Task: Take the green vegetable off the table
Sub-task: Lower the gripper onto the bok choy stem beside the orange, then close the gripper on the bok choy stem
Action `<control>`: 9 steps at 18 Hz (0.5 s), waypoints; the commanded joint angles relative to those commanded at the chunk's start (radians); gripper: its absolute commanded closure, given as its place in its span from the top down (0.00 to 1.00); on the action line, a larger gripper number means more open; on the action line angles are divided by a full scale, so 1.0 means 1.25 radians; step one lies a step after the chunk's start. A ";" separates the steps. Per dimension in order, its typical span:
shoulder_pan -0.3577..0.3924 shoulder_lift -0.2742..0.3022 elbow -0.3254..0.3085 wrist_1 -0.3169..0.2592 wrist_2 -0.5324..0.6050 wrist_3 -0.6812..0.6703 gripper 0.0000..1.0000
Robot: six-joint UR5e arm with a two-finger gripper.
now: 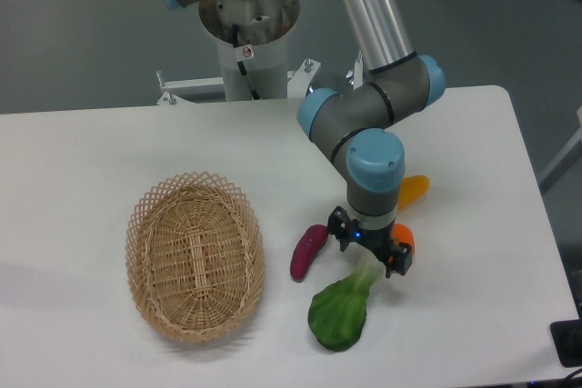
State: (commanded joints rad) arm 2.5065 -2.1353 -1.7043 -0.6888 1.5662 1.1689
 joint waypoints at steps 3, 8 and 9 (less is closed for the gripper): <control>0.000 -0.002 -0.001 0.006 0.001 -0.004 0.98; -0.002 0.000 0.001 0.005 0.025 -0.006 0.52; -0.002 0.000 0.001 0.006 0.025 -0.006 0.49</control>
State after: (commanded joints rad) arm 2.5035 -2.1353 -1.7027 -0.6811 1.5969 1.1612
